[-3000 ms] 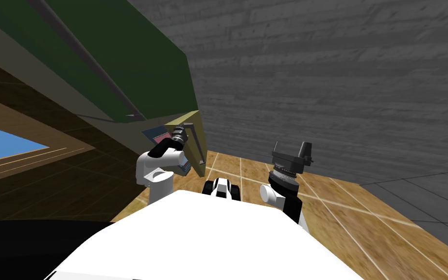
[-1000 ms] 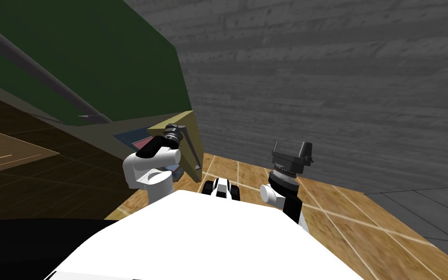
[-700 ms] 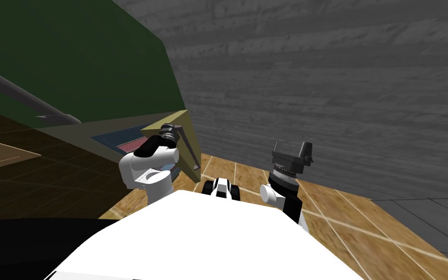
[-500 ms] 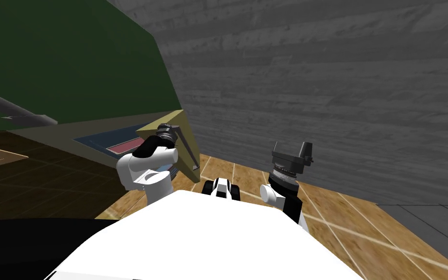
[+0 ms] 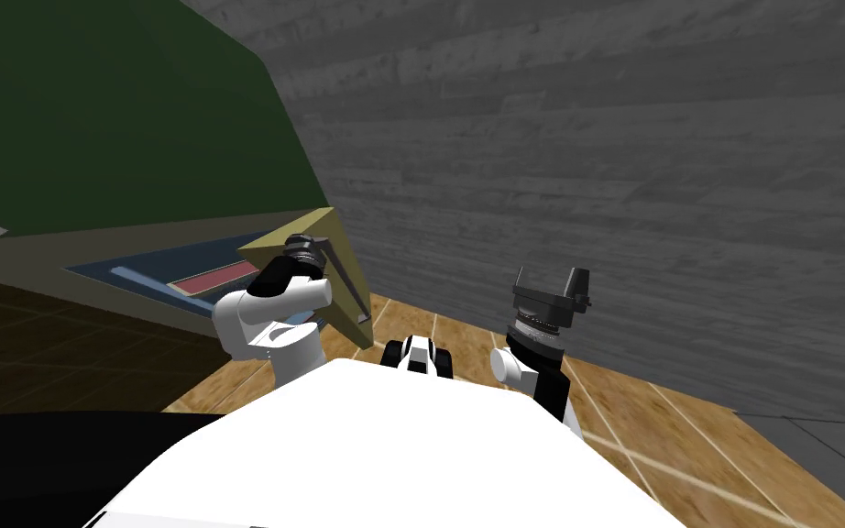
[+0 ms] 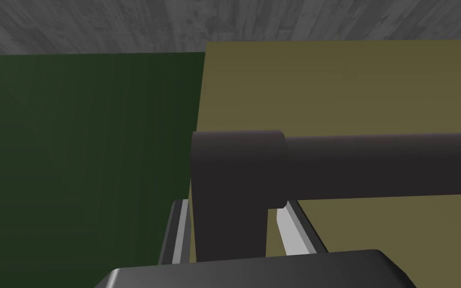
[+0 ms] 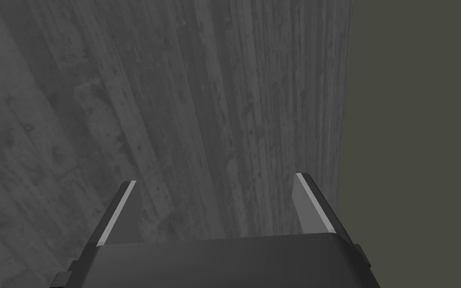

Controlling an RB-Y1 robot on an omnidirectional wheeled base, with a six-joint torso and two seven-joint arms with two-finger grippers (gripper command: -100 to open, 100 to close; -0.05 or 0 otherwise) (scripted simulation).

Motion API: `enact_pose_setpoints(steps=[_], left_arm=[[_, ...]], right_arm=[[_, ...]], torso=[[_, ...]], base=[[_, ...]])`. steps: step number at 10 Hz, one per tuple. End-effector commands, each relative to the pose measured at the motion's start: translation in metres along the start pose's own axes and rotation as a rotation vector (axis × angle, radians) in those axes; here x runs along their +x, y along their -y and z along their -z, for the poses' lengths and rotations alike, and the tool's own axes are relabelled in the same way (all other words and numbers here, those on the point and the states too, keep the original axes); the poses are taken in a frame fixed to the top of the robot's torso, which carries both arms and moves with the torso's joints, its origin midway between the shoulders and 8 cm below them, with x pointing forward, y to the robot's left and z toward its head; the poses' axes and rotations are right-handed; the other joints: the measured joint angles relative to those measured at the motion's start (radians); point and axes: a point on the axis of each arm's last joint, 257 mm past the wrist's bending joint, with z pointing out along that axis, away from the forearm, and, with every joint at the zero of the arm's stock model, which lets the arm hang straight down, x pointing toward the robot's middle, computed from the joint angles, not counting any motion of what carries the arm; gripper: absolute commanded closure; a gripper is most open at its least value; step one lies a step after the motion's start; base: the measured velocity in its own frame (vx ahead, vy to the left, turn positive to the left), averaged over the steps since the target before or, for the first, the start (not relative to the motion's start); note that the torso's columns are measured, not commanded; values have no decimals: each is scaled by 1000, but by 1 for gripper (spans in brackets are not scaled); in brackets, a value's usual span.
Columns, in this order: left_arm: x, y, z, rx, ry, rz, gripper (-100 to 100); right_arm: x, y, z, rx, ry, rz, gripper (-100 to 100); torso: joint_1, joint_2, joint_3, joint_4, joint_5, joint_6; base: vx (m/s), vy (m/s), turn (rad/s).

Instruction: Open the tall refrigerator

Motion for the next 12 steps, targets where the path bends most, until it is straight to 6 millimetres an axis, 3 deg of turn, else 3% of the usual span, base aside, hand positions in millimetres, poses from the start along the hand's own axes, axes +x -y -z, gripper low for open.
enact_pose_setpoints(steps=[1,6,7,9,11,12], left_arm=[[-22,1,-2,-1,65,1,100],[-66,2,-2,-1,198,0,100],[-62,4,-2,1,183,-3,100],[-82,3,0,0,241,0,100],[-100,3,2,1,295,0,100],[-98,5,0,-11,294,-7,-100]], right_arm=[[0,0,0,0,0,0,0],[0,0,0,0,0,0,0],[0,0,0,0,0,0,0],[0,0,0,0,0,0,0],[0,0,0,0,0,0,0],[0,0,0,0,0,0,0]], torso=[[1,-1,-1,0,0,0],[1,4,2,2,0,-1],[-2,4,4,1,0,-1],[5,10,6,4,0,-2],[-1,-2,-2,0,-1,0],[2,-3,-3,1,-2,0]], base=[[219,-198,48],[239,-248,37],[130,-109,31],[190,-118,23],[261,-154,52],[95,-60,-106]])
